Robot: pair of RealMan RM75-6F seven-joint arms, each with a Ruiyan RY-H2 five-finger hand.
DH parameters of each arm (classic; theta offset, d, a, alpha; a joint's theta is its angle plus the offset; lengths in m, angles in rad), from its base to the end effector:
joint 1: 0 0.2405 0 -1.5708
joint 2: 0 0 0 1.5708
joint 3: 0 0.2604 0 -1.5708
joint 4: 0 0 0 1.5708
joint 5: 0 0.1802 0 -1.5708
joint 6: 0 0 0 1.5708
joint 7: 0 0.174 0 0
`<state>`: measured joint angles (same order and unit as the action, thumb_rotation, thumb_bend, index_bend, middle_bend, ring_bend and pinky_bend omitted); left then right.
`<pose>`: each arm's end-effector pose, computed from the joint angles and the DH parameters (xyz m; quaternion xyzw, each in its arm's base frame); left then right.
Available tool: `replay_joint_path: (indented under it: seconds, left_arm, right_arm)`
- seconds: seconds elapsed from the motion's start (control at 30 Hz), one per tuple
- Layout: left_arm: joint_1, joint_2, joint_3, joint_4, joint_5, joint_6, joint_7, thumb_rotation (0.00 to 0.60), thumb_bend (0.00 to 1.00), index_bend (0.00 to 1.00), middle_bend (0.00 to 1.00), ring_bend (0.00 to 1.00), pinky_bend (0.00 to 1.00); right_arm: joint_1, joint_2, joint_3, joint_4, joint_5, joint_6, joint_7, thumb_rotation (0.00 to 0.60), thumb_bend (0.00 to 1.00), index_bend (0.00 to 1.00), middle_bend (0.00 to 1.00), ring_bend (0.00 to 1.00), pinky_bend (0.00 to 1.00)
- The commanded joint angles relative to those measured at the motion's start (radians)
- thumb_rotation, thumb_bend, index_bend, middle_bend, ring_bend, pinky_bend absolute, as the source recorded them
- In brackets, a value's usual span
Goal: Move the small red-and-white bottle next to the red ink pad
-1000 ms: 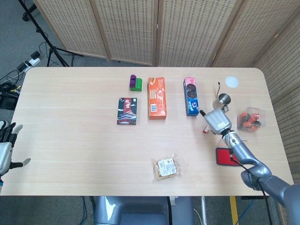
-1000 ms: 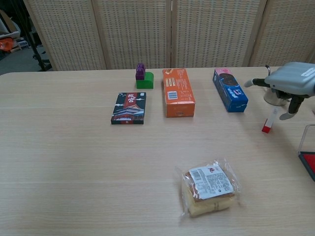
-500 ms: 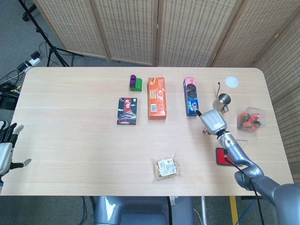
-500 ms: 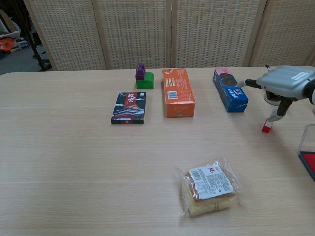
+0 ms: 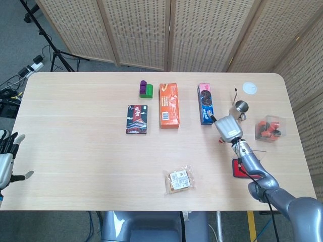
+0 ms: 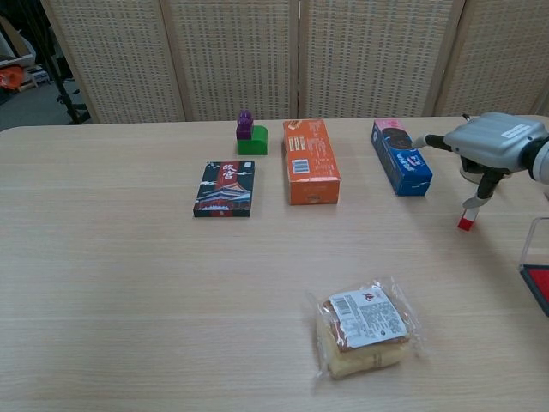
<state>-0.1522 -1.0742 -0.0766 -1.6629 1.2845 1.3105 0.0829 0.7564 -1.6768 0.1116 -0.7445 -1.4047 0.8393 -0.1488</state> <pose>-0.3238 0.2301 0.1879 -0.5829 -0.4396 -0.3119 0.6080 -0.2422 -0.4314 0.0196 0.7871 -0.2217 0.2334 0.5262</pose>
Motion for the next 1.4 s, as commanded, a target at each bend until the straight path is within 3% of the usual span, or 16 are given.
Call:
replay_joint_path:
  seconds: [0.03, 0.77, 1.1, 1.23, 1.4]
  left_arm:
    - [0.0, 0.001, 0.0, -0.001, 0.001, 0.001, -0.001, 0.6, 0.0, 0.0, 0.0, 0.0, 0.0]
    - [0.004, 0.005, 0.006, -0.006, 0.009, 0.007, -0.007, 0.6, 0.0, 0.0, 0.0, 0.0, 0.0]
    - [0.006, 0.008, 0.01, -0.008, 0.015, 0.012, -0.008, 0.6, 0.0, 0.0, 0.0, 0.0, 0.0]
    - [0.007, 0.008, 0.012, -0.011, 0.02, 0.015, -0.006, 0.6, 0.0, 0.0, 0.0, 0.0, 0.0]
    - [0.009, 0.008, 0.014, -0.012, 0.025, 0.018, -0.007, 0.6, 0.0, 0.0, 0.0, 0.0, 0.0]
  right_arm:
    - [-0.001, -0.009, 0.005, 0.011, 0.009, 0.003, -0.017, 0.6, 0.0, 0.08, 1.0, 1.0, 1.0]
    - [0.002, -0.084, 0.101, 0.081, 0.129, 0.043, -0.149, 0.6, 0.0, 0.08, 1.0, 1.0, 1.0]
    - [-0.02, 0.118, 0.12, -0.246, 0.151, 0.024, -0.089, 0.6, 0.0, 0.08, 1.0, 1.0, 1.0]
    - [-0.025, 0.168, 0.113, -0.301, 0.181, -0.011, -0.106, 0.6, 0.0, 0.11, 1.0, 1.0, 1.0]
    - [-0.029, 0.176, 0.102, -0.288, 0.199, -0.04, -0.078, 0.6, 0.0, 0.27, 1.0, 1.0, 1.0]
